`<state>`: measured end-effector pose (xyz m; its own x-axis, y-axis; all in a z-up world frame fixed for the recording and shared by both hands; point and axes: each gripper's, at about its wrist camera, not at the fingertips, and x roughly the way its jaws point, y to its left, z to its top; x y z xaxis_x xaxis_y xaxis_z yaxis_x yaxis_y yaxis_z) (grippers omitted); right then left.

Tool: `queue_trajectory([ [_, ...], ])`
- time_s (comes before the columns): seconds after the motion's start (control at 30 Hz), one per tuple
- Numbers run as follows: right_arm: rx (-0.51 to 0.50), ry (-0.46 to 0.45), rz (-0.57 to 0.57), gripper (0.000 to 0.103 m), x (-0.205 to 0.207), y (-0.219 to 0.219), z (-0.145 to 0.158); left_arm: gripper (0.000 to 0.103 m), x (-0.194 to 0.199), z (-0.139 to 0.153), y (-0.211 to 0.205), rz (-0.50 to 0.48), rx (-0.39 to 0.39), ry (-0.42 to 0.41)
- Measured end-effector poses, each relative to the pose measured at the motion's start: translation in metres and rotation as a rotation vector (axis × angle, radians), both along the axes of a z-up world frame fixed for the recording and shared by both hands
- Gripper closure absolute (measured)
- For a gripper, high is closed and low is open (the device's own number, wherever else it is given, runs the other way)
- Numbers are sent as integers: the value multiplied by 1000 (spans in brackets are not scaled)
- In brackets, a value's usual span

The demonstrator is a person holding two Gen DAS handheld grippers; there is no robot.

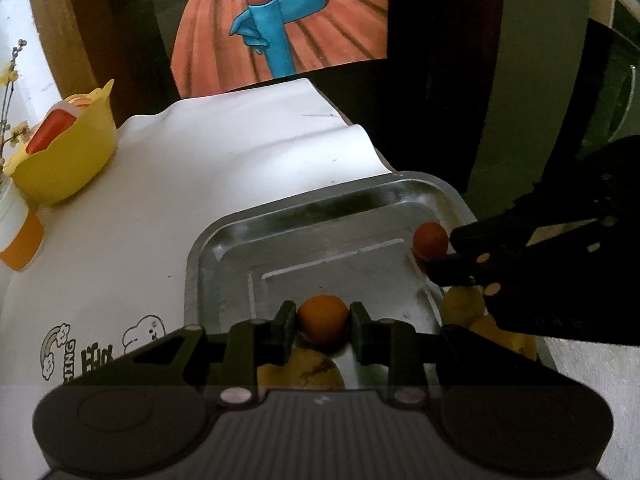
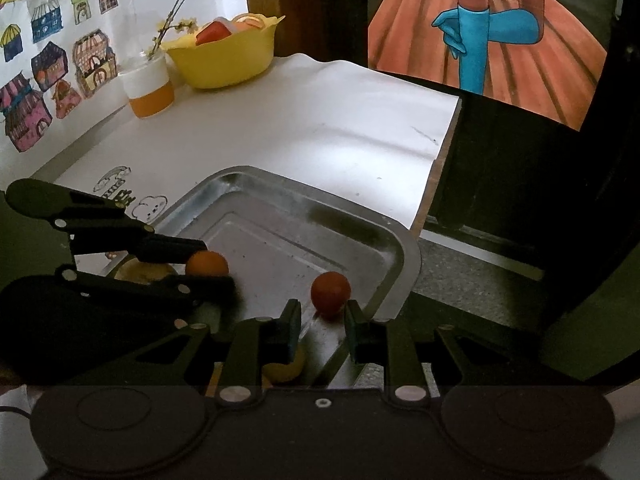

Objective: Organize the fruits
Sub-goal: 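Open the left tool to drop the tomato while the right tool releases its tomato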

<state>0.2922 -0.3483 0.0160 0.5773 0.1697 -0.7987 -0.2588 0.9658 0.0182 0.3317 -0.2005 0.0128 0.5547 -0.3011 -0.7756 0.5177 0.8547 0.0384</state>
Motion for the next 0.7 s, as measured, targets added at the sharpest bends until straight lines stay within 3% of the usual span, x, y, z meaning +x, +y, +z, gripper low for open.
queue_trajectory([
  [0.2, -11, -6, -2, 72, -1, 4, 0, 71, -3, 0, 4, -25, 11, -6],
  [0.4, -7, -37, 8, 59, -7, 7, 1, 55, -6, -2, 12, -35, -28, -6],
  [0.53, -19, -76, 13, 54, -13, 10, -2, 54, -13, -5, 14, -45, -26, -43],
  [0.6, -14, -110, 10, 49, -18, 9, -2, 50, -17, -7, 15, -52, -20, -70],
  [0.67, -21, -152, 1, 33, -25, 8, -1, 44, -21, -8, 18, -43, -18, -95],
  [0.7, -21, -178, -2, 30, -29, 7, 0, 39, -23, -8, 21, -35, -21, -105],
])
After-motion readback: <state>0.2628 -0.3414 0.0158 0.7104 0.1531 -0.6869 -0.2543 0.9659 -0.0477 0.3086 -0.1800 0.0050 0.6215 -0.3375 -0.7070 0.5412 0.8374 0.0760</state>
